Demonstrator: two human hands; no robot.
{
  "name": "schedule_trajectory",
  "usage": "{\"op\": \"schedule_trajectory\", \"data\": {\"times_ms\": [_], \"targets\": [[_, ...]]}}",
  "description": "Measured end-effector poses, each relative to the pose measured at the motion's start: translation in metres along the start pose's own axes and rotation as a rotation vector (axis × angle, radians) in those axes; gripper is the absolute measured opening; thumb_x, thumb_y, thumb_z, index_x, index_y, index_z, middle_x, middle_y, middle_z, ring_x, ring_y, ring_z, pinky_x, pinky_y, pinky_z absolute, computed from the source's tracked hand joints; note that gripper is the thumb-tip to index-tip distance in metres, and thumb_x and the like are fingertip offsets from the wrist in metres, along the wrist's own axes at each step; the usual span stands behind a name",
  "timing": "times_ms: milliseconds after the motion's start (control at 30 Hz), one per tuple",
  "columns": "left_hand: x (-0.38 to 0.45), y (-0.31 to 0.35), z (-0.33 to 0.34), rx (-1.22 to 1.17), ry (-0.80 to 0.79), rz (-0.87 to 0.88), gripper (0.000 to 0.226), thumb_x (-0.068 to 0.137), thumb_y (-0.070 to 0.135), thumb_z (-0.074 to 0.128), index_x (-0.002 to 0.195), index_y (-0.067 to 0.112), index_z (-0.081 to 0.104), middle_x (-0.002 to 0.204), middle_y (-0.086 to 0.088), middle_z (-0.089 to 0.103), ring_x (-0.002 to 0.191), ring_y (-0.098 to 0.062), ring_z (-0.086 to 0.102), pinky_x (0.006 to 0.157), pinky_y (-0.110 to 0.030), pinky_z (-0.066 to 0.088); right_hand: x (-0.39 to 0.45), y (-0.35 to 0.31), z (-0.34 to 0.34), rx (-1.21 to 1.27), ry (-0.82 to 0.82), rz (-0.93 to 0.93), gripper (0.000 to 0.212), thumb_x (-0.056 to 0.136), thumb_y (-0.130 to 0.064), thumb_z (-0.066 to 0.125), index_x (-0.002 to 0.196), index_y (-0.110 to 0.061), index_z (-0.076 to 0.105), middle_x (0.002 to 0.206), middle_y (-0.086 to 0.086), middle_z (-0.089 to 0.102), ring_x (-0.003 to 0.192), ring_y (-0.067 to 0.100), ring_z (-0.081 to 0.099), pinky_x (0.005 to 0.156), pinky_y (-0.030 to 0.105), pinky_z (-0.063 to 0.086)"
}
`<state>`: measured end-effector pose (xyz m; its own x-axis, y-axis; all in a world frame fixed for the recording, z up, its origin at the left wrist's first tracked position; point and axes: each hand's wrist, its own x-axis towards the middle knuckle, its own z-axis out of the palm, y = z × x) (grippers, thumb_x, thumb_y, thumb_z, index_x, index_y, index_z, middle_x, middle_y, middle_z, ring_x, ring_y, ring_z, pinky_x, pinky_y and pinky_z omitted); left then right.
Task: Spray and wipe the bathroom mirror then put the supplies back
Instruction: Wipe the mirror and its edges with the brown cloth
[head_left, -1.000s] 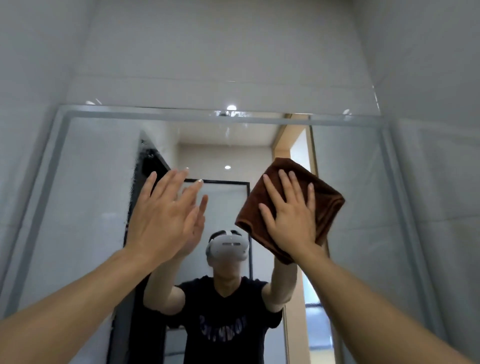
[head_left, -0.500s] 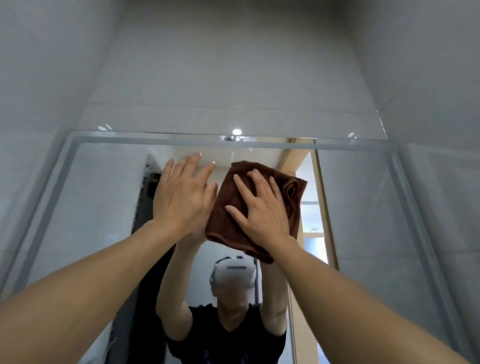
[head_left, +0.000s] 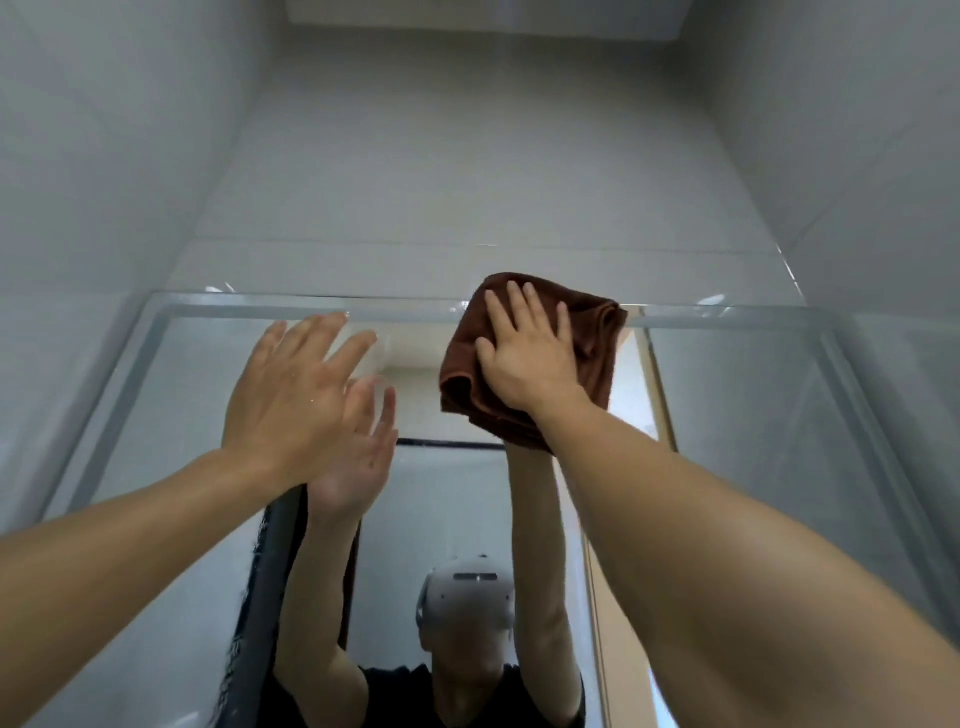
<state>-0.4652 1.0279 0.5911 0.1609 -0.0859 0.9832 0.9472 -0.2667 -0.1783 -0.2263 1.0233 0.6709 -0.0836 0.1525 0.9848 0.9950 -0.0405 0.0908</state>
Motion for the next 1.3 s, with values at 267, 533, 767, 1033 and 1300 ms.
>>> {"op": "schedule_trajectory", "data": {"times_ms": [267, 533, 767, 1033, 1300], "targets": [[0.016, 0.013, 0.015, -0.097, 0.029, -0.113, 0.061, 0.096, 0.048, 0.023, 0.143, 0.021, 0.052, 0.155, -0.007, 0.044, 0.142, -0.026, 0.04, 0.119, -0.05, 0.024, -0.007, -0.045, 0.025, 0.004, 0.076, -0.213, 0.075, 0.097, -0.066, 0.023, 0.16, -0.027, 0.012, 0.169, 0.002, 0.005, 0.155, 0.016, -0.004, 0.123, 0.05, -0.007], [0.029, 0.074, 0.029, -0.158, 0.037, -0.029, 0.067, 0.097, 0.053, 0.013, 0.15, 0.025, 0.041, 0.161, -0.003, 0.035, 0.15, -0.02, 0.027, 0.123, -0.044, 0.014, -0.025, 0.038, 0.011, -0.051, 0.106, -0.115, 0.081, 0.097, -0.067, 0.019, 0.161, -0.02, 0.003, 0.169, -0.001, 0.002, 0.155, 0.012, -0.005, 0.125, 0.047, -0.005], [0.023, 0.04, 0.033, -0.026, -0.026, 0.039, 0.078, 0.092, 0.058, 0.006, 0.156, 0.021, 0.028, 0.166, -0.002, 0.023, 0.153, -0.019, 0.017, 0.123, -0.039, 0.001, -0.028, 0.097, 0.0, -0.12, 0.099, -0.006, 0.083, 0.094, -0.068, 0.011, 0.161, -0.02, 0.001, 0.169, -0.002, 0.001, 0.155, 0.013, -0.004, 0.125, 0.047, -0.002], [0.005, -0.024, 0.01, 0.085, -0.074, -0.051, 0.057, 0.104, 0.047, 0.016, 0.155, 0.027, 0.033, 0.165, -0.003, 0.023, 0.153, -0.02, 0.017, 0.124, -0.044, 0.007, -0.024, 0.07, 0.003, -0.125, 0.121, 0.017, 0.085, 0.092, -0.069, 0.011, 0.161, -0.02, 0.004, 0.169, 0.001, 0.004, 0.155, 0.015, -0.002, 0.125, 0.049, -0.001], [0.0, -0.055, -0.01, 0.036, -0.087, -0.124, 0.054, 0.103, 0.045, 0.033, 0.155, 0.028, 0.031, 0.165, -0.006, 0.021, 0.152, -0.025, 0.019, 0.122, -0.043, 0.011, -0.013, -0.009, 0.017, -0.101, 0.122, -0.12, 0.089, 0.088, -0.07, 0.005, 0.161, -0.018, 0.01, 0.168, 0.001, 0.009, 0.155, 0.015, 0.001, 0.125, 0.049, 0.0]]}}
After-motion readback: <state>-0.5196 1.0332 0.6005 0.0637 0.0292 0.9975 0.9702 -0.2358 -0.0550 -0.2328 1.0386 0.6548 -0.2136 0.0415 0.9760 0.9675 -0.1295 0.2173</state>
